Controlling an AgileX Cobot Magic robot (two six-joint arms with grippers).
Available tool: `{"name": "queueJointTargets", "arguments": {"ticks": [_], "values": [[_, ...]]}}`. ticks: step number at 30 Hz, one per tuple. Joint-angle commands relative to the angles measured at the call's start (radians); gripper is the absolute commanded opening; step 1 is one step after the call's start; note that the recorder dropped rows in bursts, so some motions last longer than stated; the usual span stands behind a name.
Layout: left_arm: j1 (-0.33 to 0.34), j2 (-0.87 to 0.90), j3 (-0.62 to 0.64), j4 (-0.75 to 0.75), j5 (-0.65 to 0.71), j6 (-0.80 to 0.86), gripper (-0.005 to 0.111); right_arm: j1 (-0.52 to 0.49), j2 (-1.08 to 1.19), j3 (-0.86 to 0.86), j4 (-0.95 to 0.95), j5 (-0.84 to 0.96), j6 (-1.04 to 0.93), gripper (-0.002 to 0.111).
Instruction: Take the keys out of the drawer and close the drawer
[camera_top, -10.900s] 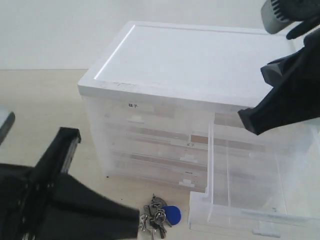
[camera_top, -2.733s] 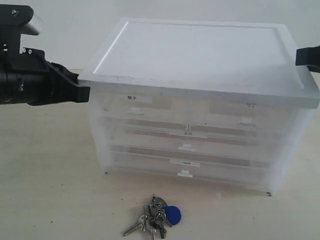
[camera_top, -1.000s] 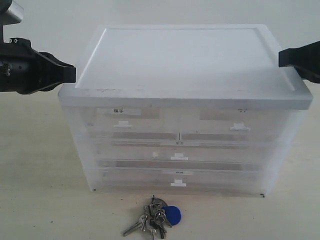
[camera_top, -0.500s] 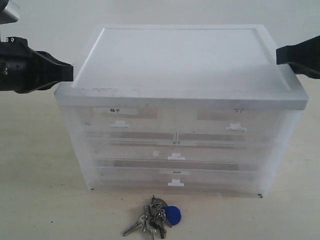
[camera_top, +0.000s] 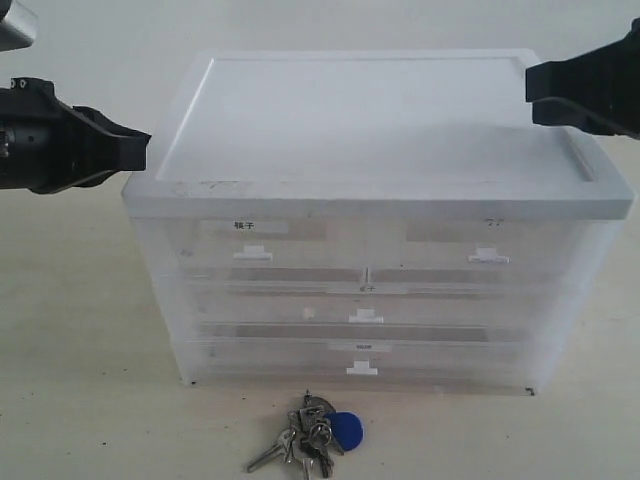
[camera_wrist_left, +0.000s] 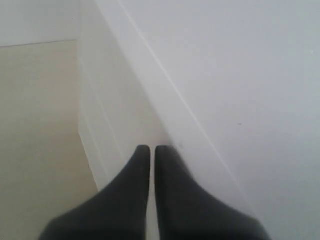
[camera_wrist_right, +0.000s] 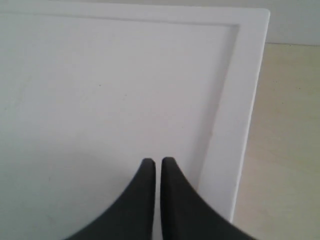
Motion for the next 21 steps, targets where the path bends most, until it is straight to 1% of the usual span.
{"name": "queueJointTargets", "arguments": {"ticks": [1,5,8,11,16,21], "values": [[-0.014,-0.029,0.006,0.000,-0.010,0.012,0.005,-0.001,-0.026,-0.022,-0.006,-0.025,-0.011,0.000],[-0.014,-0.067,0.006,0.000,-0.036,0.012,0.005,-0.001,-0.084,-0.036,-0.077,-0.052,0.000,0.000],[-0.014,-0.097,0.006,0.000,-0.044,0.012,0.005,-0.001,-0.119,-0.036,-0.176,-0.062,0.105,0.000],[-0.014,-0.142,0.008,0.000,-0.037,0.012,0.005,-0.001,-0.158,-0.036,-0.190,-0.039,0.146,0.000],[-0.014,-0.271,0.038,-0.034,-0.023,0.012,0.005,-0.001,-0.290,-0.036,-0.201,-0.032,0.148,0.000],[-0.014,-0.448,0.093,-0.049,-0.061,0.012,0.005,-0.001,-0.441,-0.019,-0.213,-0.030,0.148,0.000]]}}
